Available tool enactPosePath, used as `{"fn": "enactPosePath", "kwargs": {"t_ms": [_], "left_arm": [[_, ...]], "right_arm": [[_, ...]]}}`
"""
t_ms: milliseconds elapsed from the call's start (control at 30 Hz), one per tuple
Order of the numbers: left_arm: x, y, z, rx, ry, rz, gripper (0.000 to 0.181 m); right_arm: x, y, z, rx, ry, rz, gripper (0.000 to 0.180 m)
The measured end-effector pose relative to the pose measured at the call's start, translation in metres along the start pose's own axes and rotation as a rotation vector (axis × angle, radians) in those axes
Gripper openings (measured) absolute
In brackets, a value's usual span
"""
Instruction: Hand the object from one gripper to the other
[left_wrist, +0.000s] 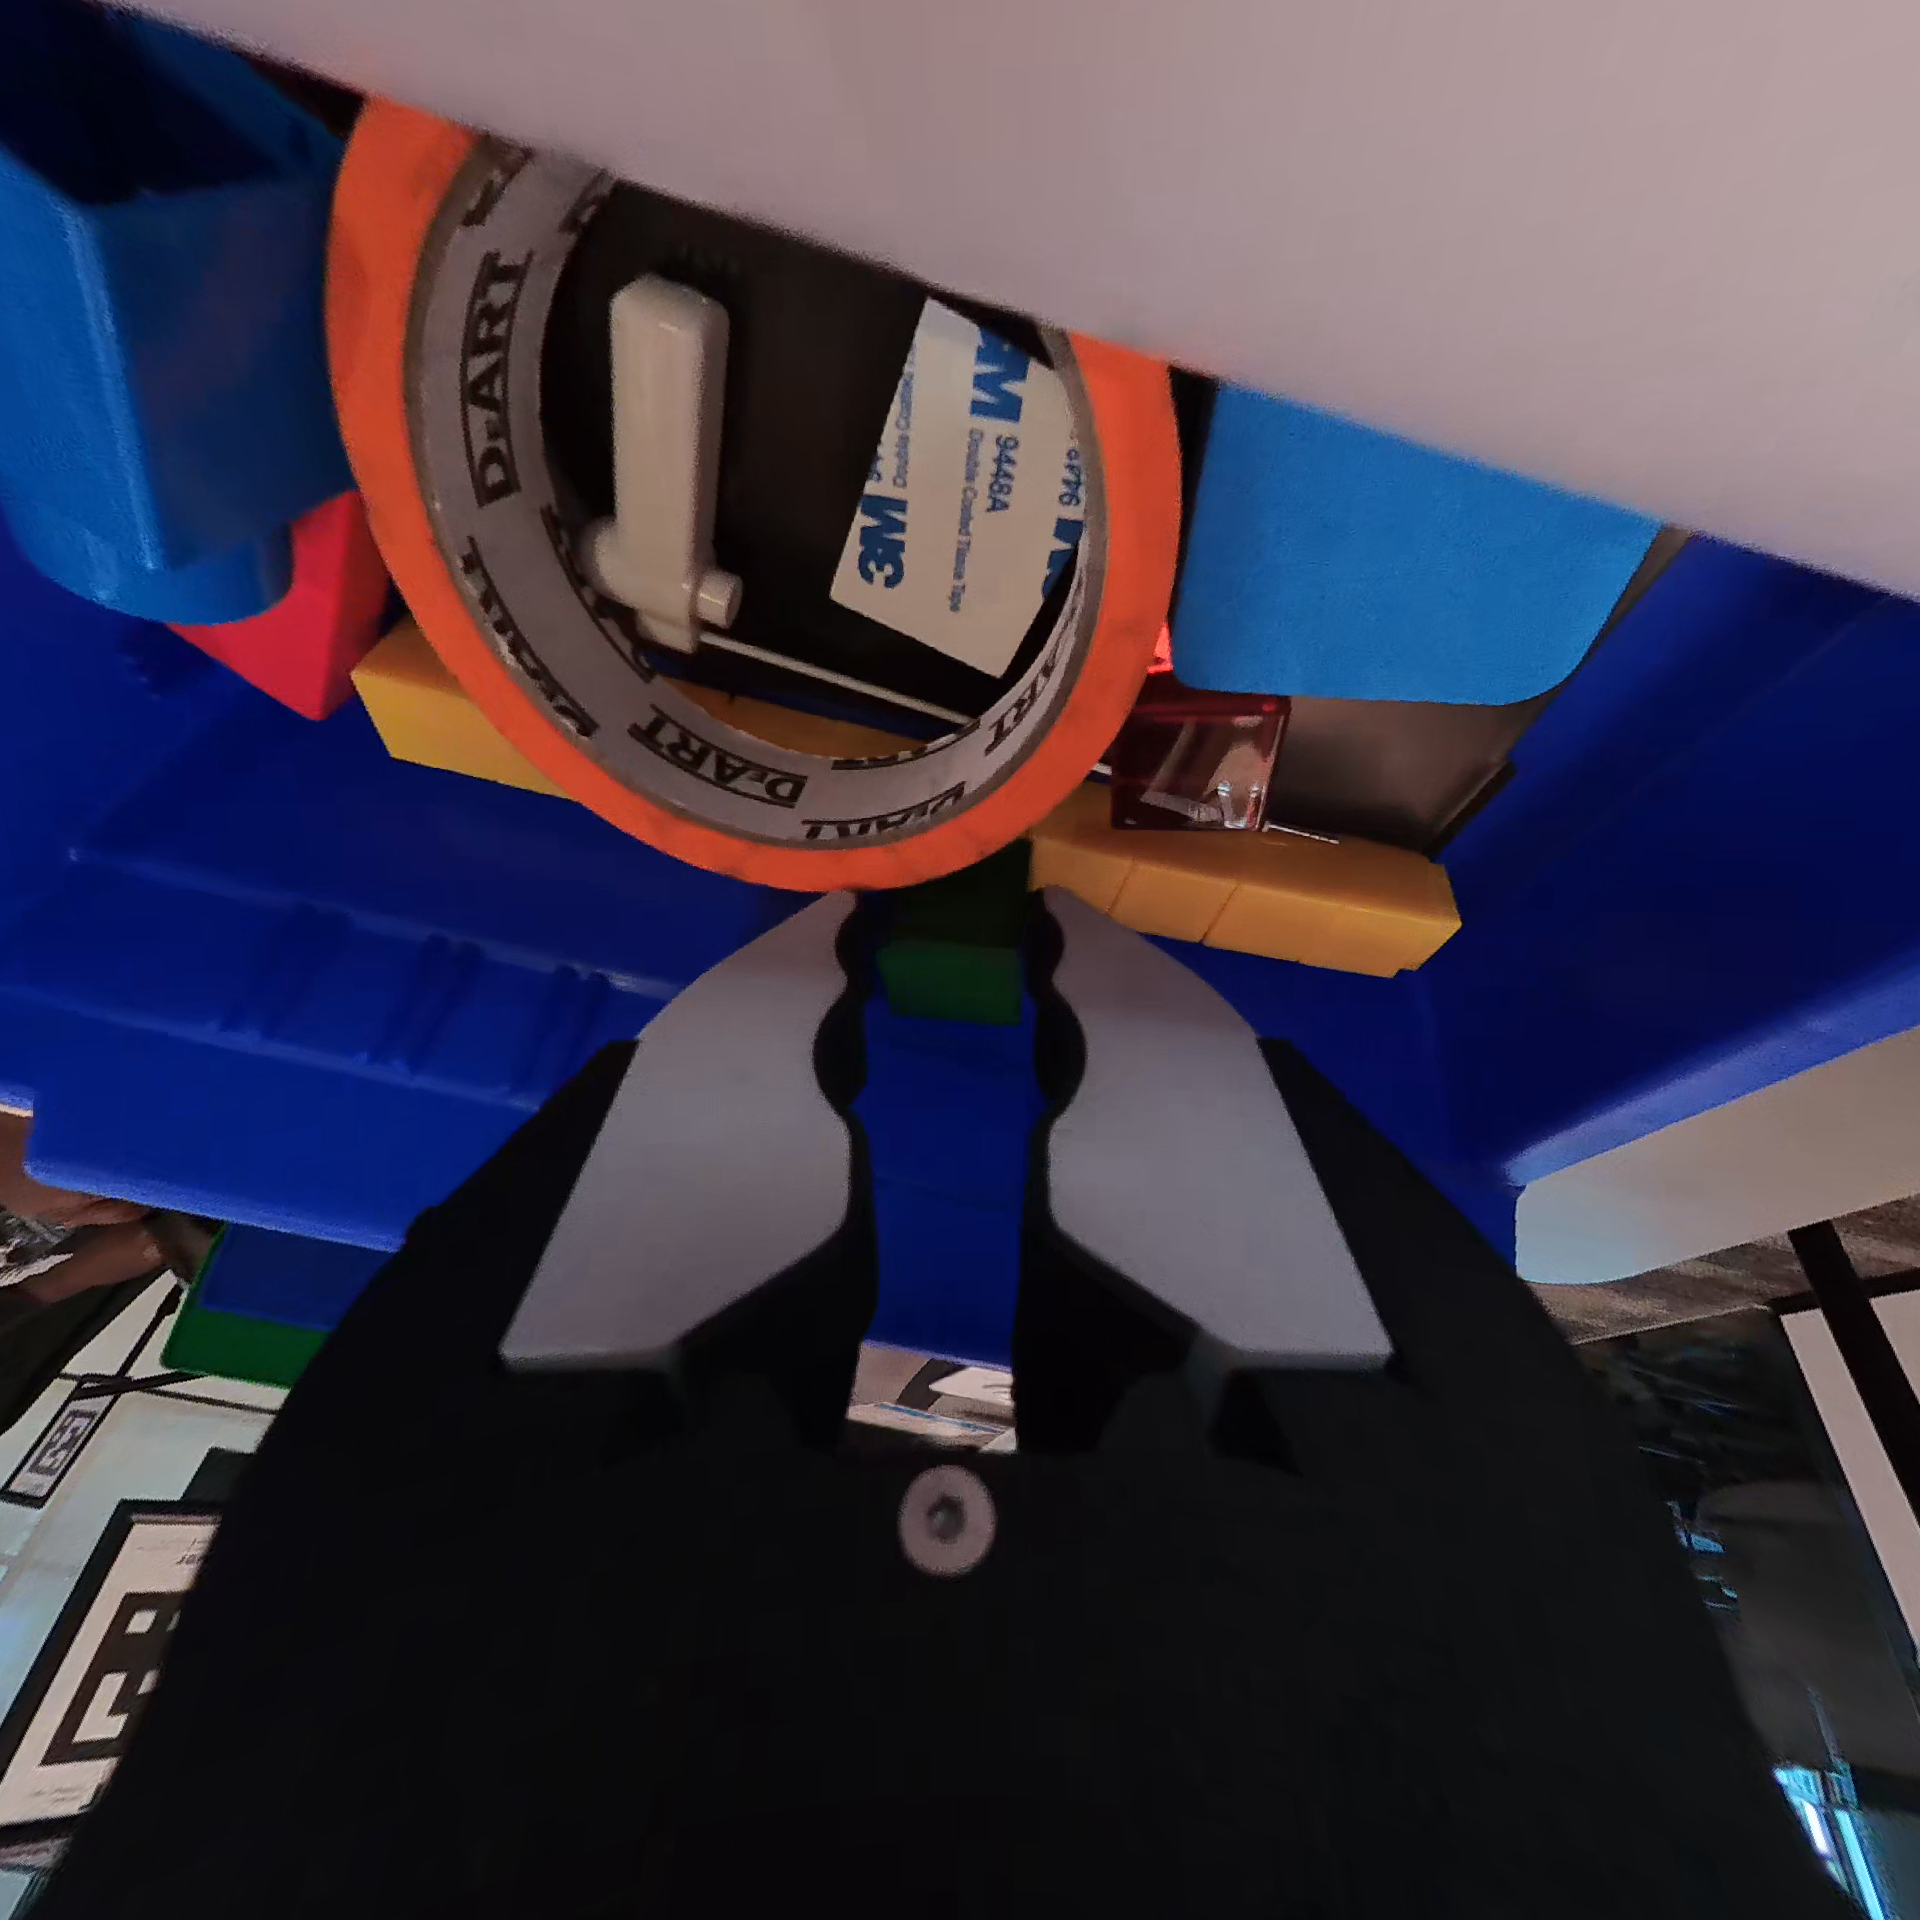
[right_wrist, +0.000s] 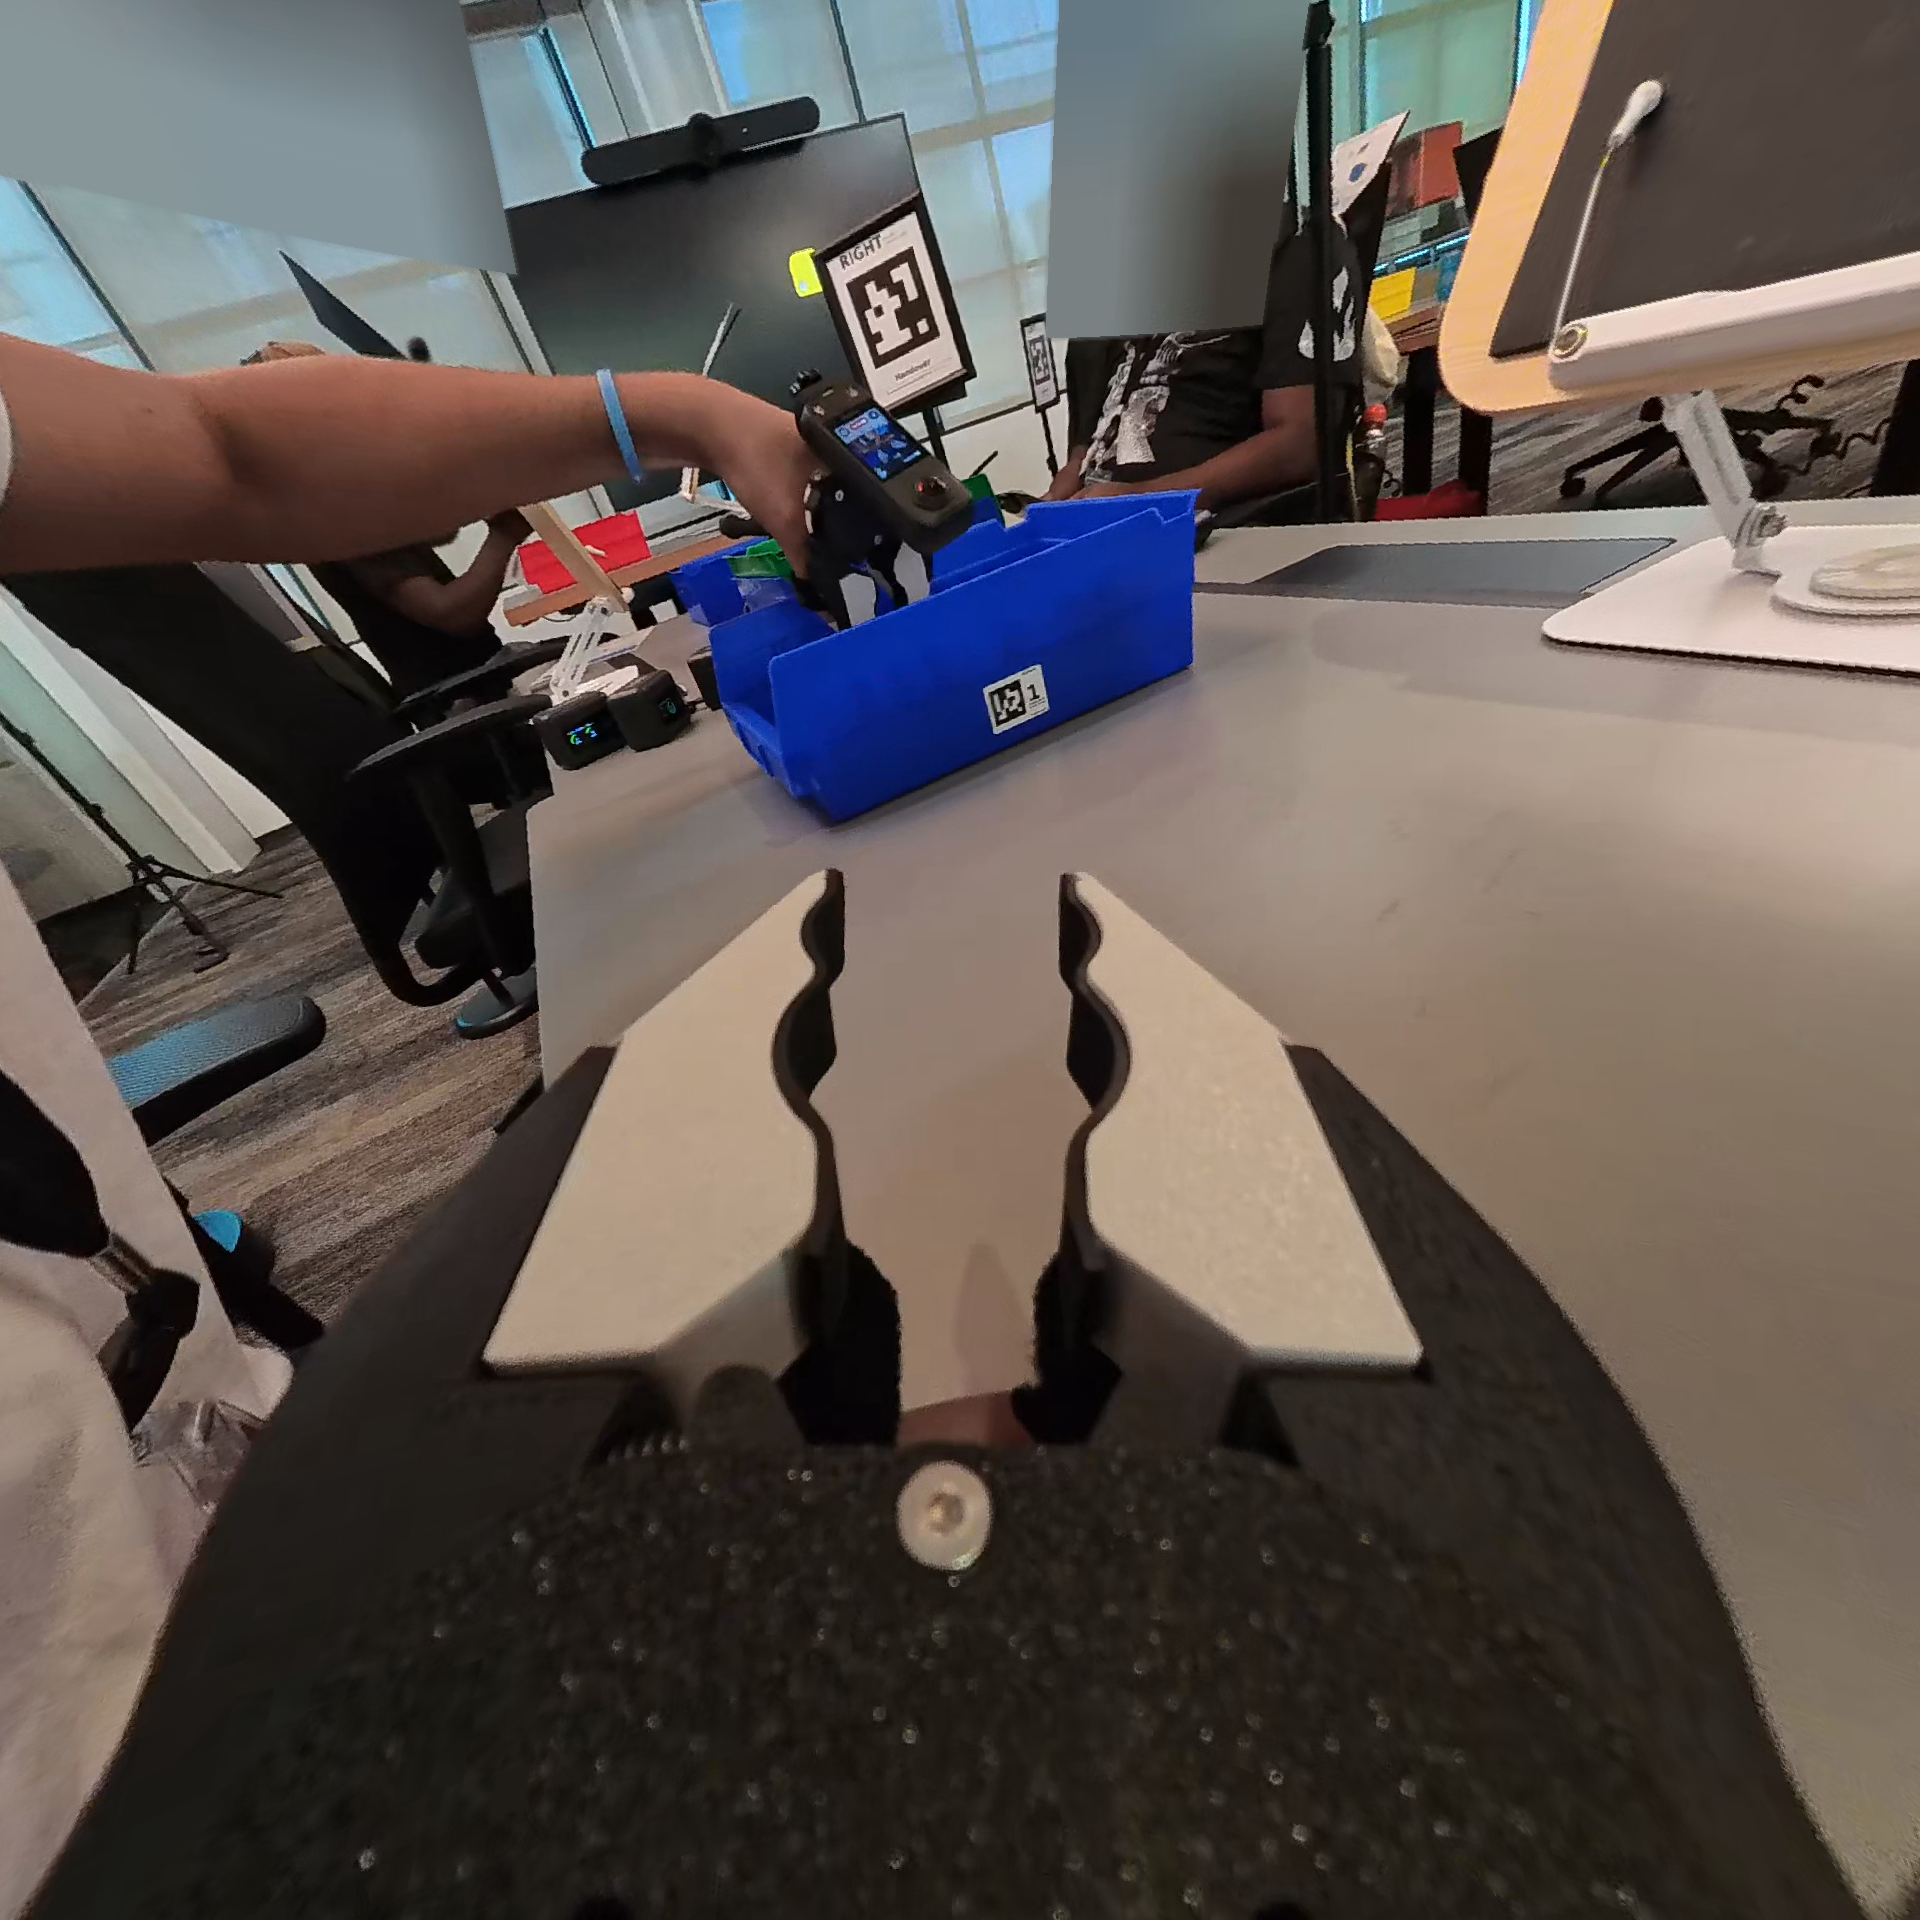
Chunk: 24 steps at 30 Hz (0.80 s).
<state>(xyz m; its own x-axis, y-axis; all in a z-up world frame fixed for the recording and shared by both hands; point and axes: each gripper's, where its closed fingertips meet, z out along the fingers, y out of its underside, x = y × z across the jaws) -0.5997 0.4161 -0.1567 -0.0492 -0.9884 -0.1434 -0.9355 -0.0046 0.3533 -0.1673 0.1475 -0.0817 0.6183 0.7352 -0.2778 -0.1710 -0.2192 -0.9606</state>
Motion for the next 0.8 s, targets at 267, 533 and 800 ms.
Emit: {"fn": "enactPosePath", "kwargs": {"t_ms": [267, 533, 800], "left_arm": [[-0.003, -0.003, -0.040, 0.148, -0.143, -0.072, 0.027], [0.028, -0.054, -0.204, 0.809, -0.649, -0.193, 0.027], [0.134, -0.205, -0.305, 1.314, -0.893, 0.050, 0.027]], "right_arm": [[-0.002, 0.005, 0.004, -0.019, -0.016, 0.034, 0.041], [-0.003, 0.047, 0.024, -0.244, -0.020, 0.205, 0.066], [-0.018, -0.037, 0.077, -0.193, -0.259, 0.171, 0.079]]}}
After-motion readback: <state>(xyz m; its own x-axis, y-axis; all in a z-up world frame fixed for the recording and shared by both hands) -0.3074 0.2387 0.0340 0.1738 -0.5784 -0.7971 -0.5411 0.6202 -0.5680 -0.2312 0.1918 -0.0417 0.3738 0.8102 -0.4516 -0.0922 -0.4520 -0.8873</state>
